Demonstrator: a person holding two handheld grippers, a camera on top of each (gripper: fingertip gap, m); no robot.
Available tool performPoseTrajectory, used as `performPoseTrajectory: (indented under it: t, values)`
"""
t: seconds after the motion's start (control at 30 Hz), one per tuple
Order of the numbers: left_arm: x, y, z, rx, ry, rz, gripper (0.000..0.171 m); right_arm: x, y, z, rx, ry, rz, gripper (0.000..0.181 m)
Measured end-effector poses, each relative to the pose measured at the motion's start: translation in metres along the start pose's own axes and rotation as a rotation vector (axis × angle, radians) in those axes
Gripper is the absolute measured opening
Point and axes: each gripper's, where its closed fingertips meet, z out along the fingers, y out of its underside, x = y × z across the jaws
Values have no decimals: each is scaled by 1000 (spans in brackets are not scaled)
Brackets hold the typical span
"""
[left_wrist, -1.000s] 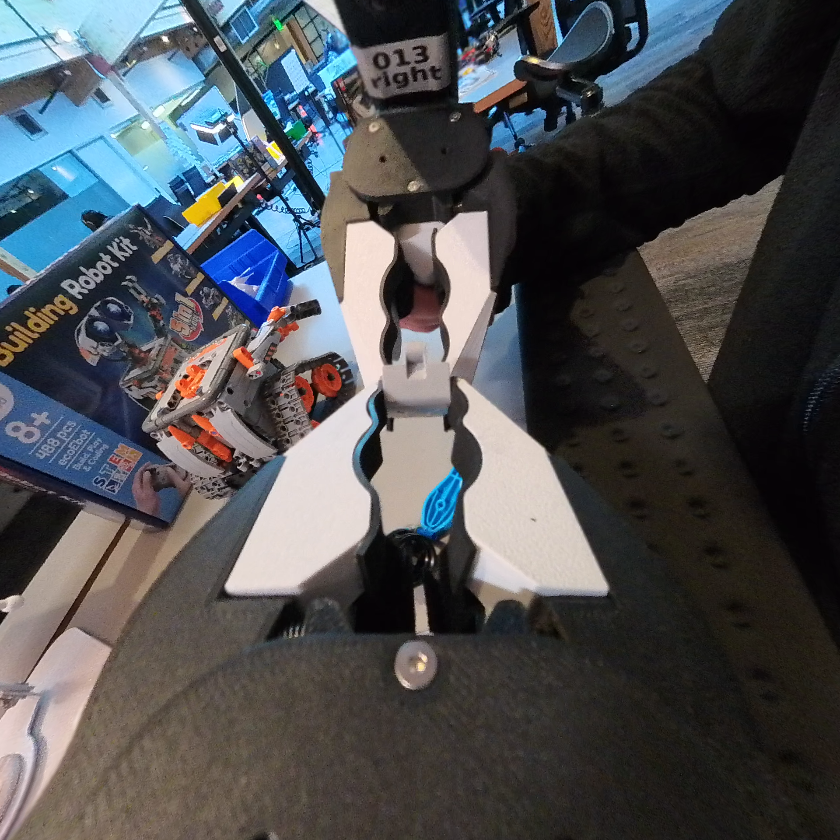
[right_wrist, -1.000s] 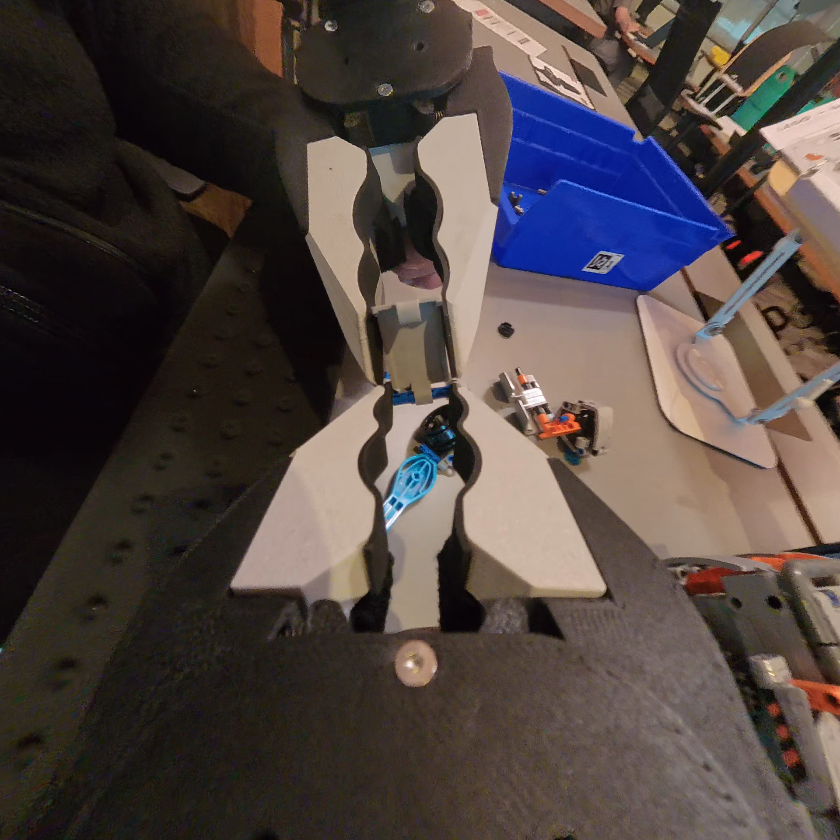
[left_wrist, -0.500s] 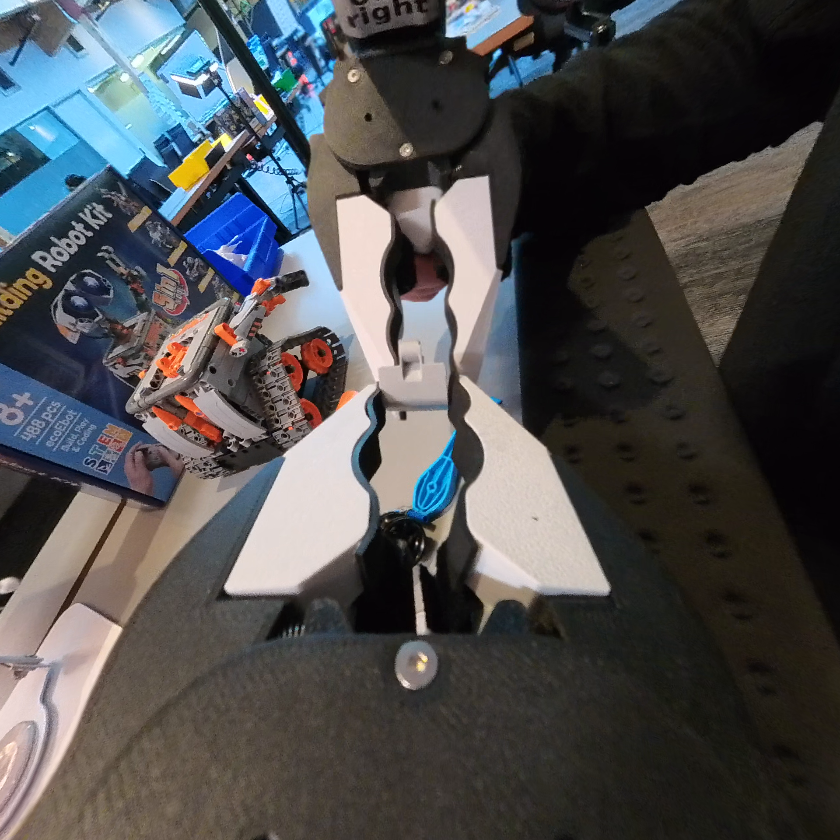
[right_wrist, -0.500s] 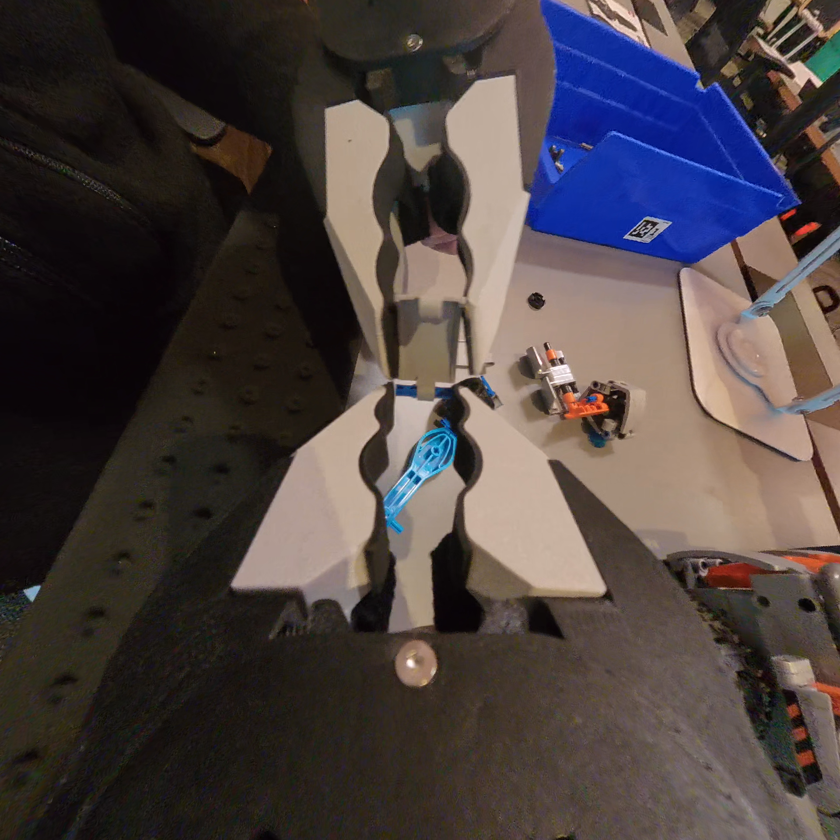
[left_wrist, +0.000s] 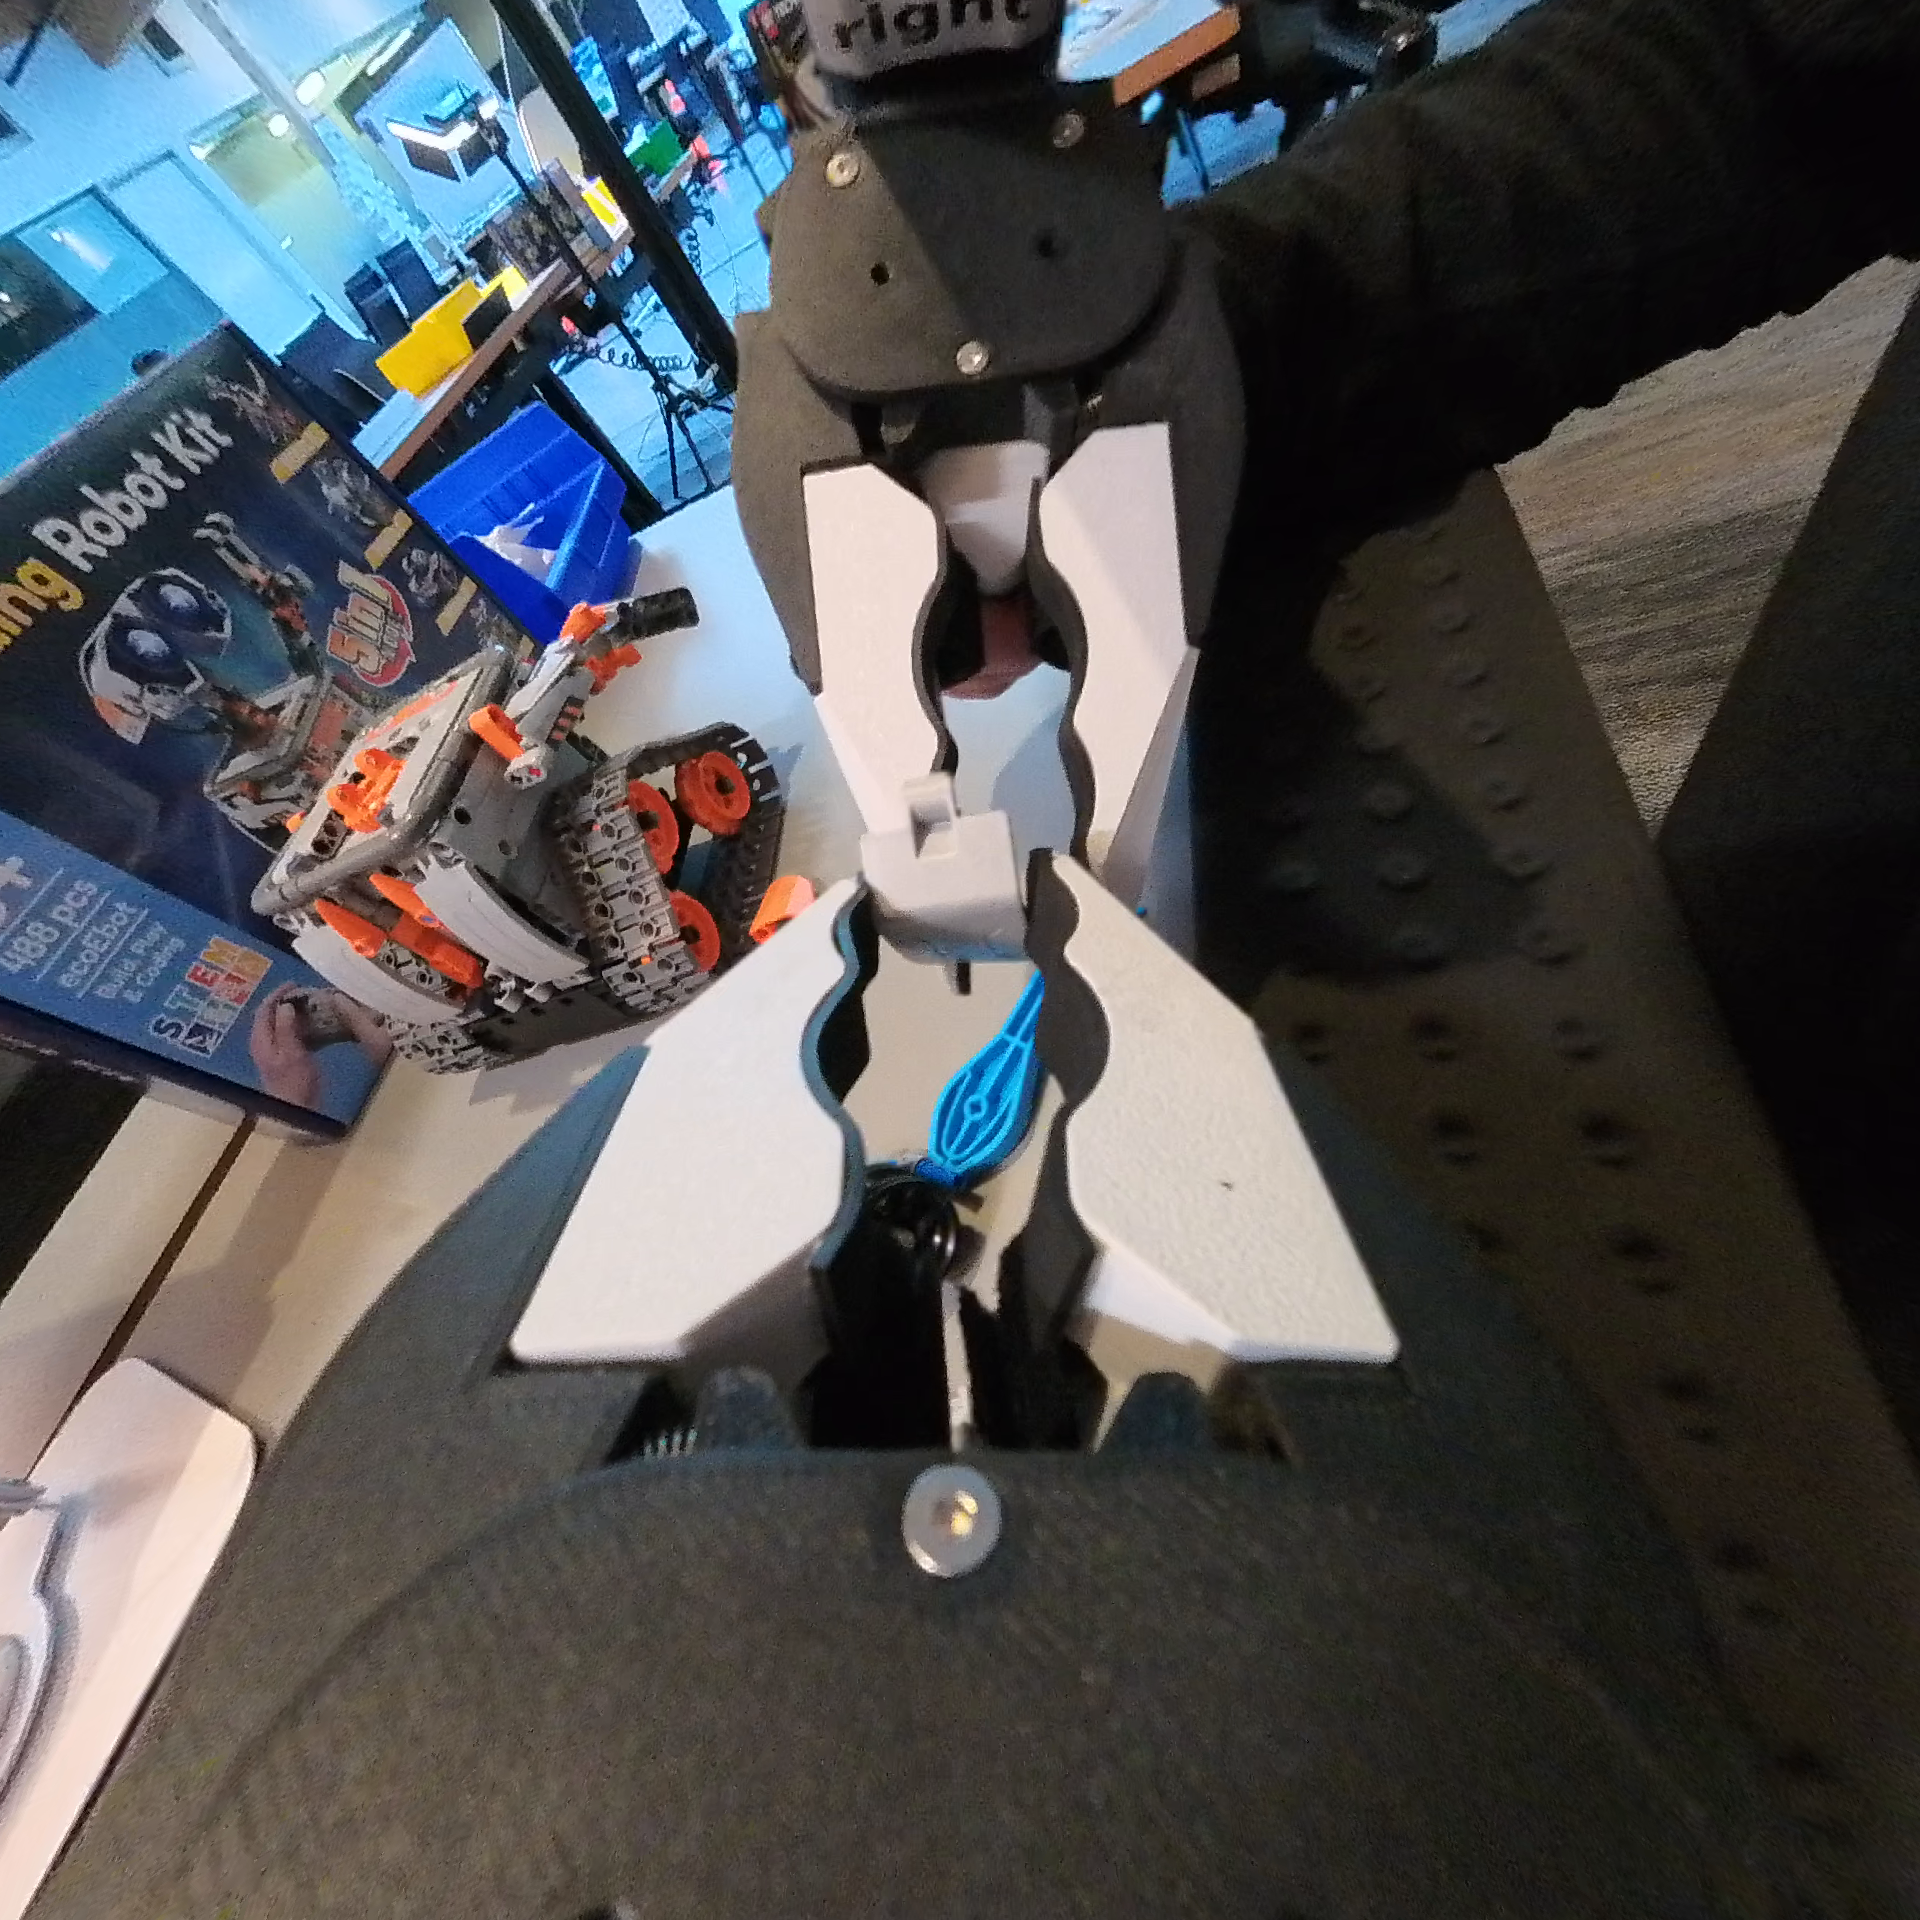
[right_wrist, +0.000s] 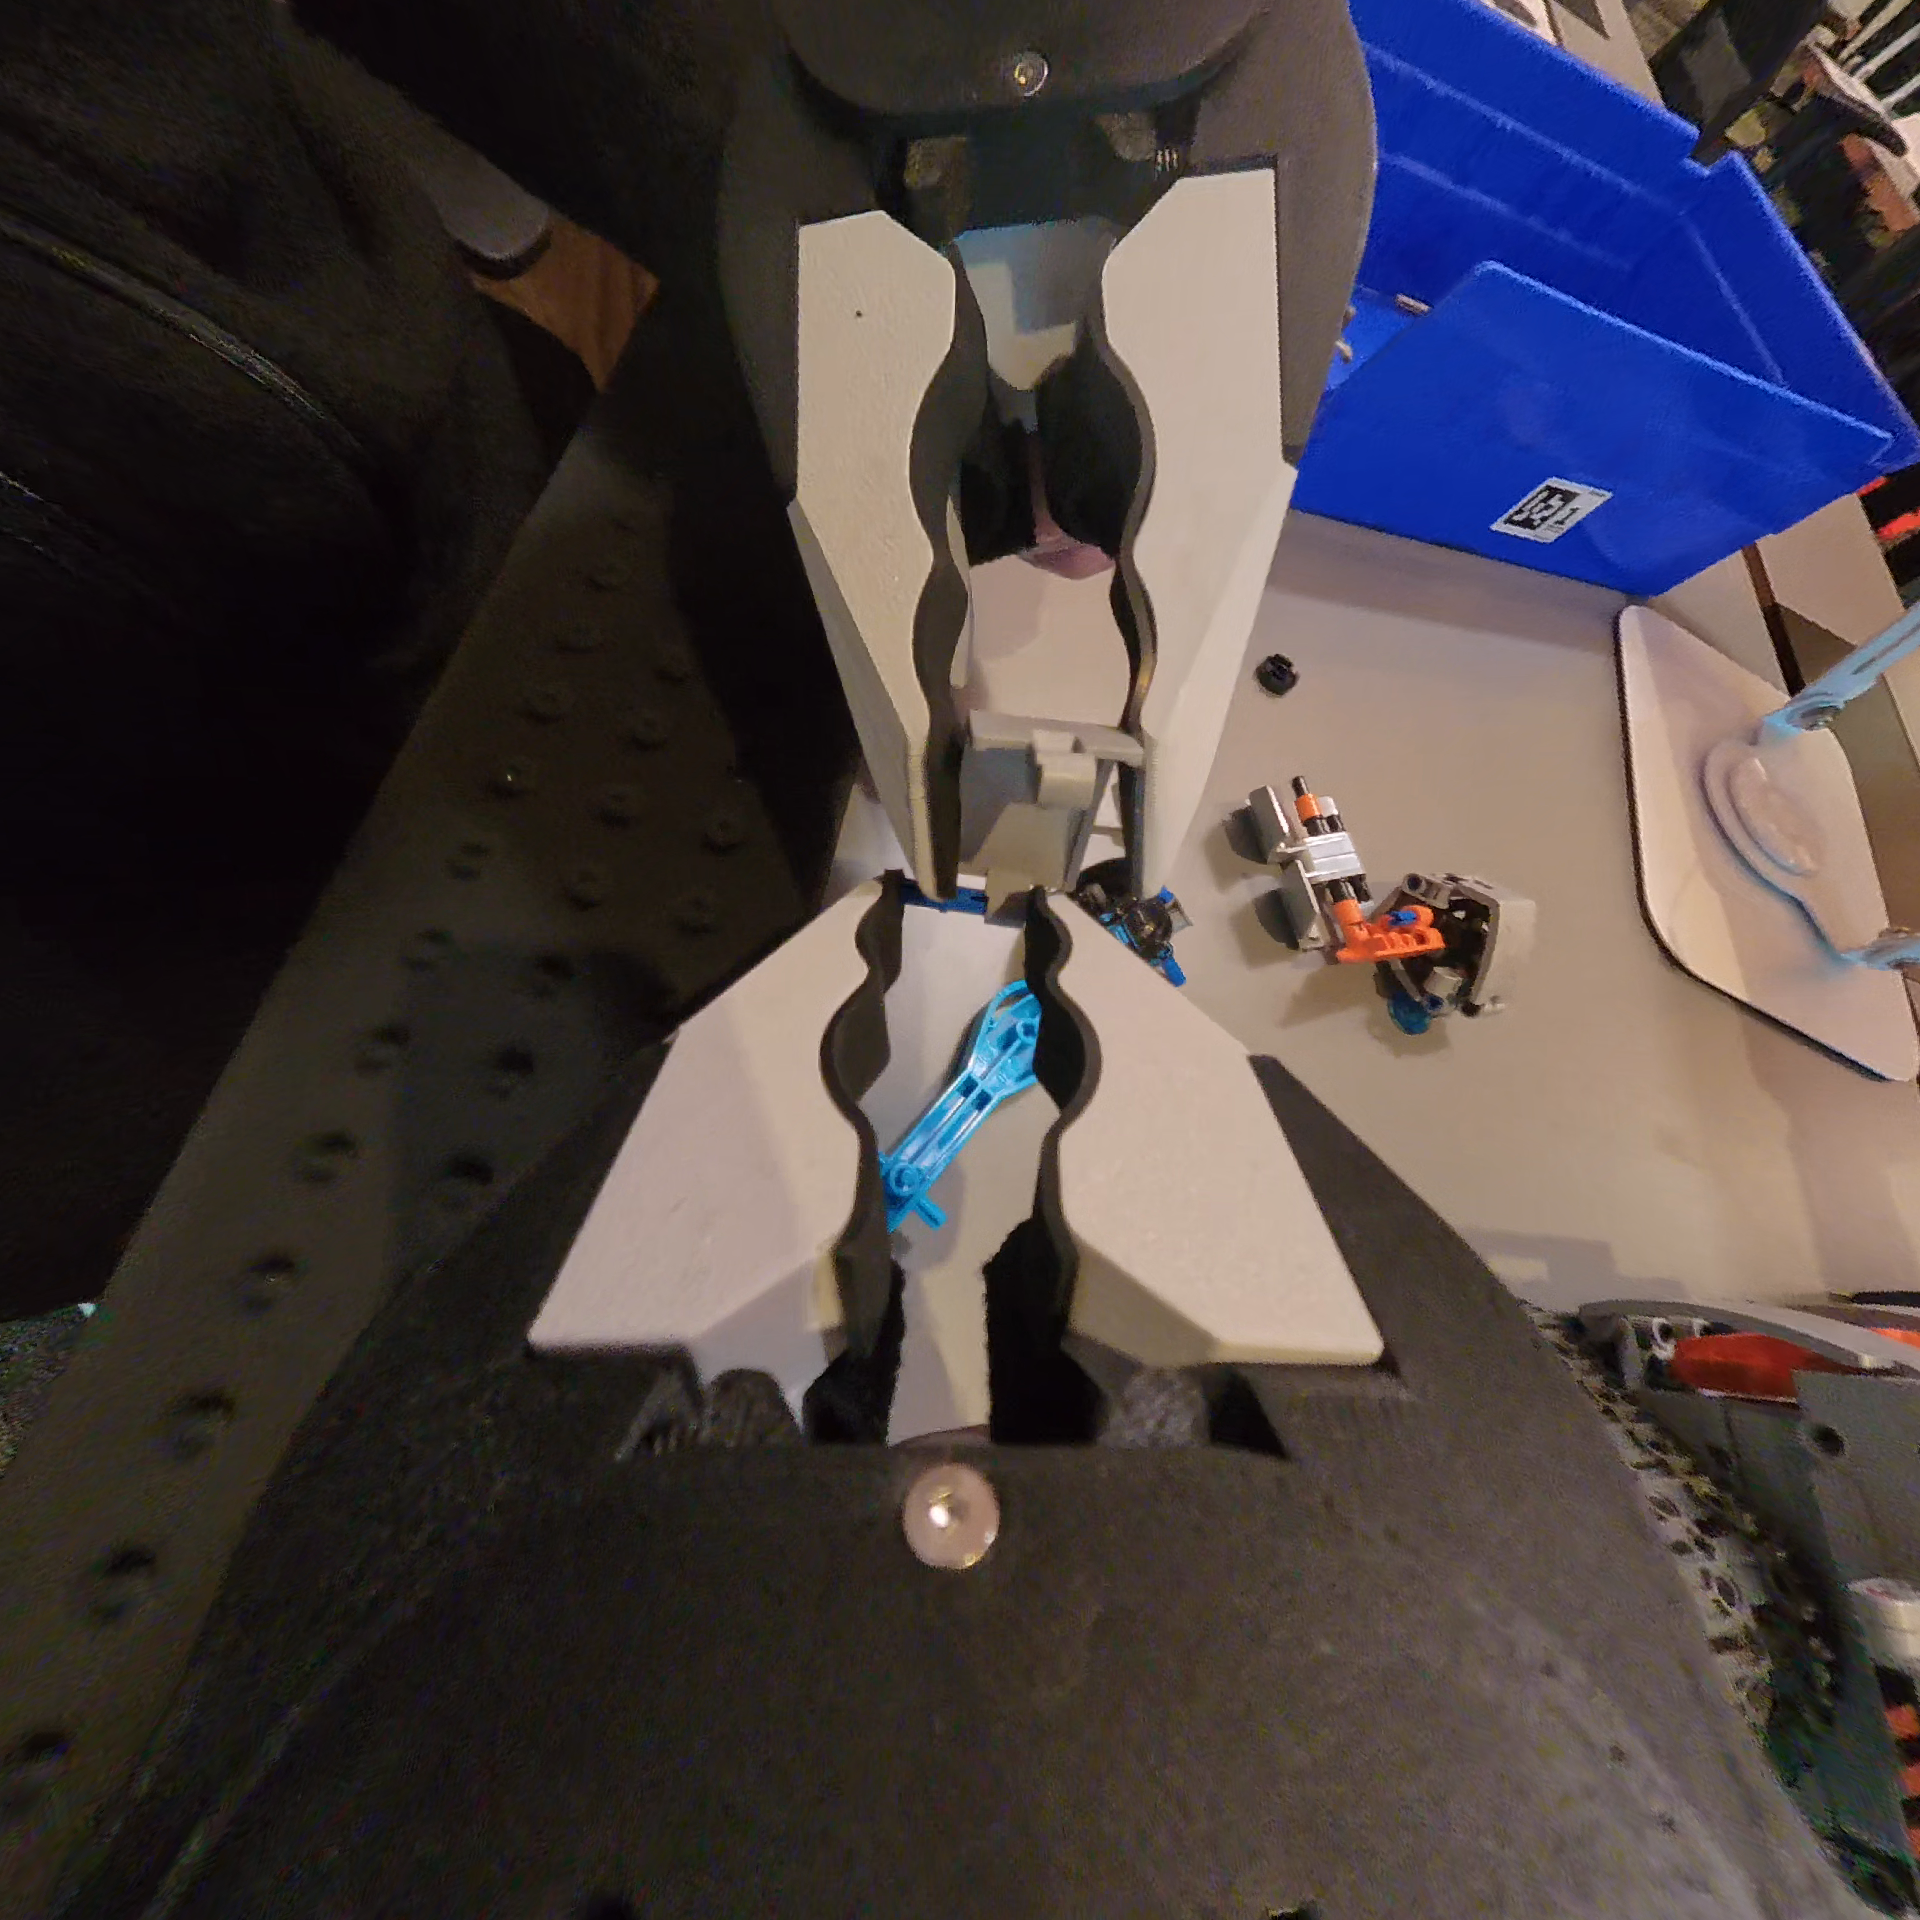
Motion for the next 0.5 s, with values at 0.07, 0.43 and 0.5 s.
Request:
performPoseTrajectory:
  t: [0.07,0.43,0.5]
  values:
    - [-10,-2,-4,15,-53,2,26,13,-4,-6,43,45,48,22]
    - [-49,-17,-17,12,-372,277,25,45,-17,-21,280,12,474,21]
    - [-44,-26,-18,37,-381,363,25,44,-25,-28,380,-76,550,17]
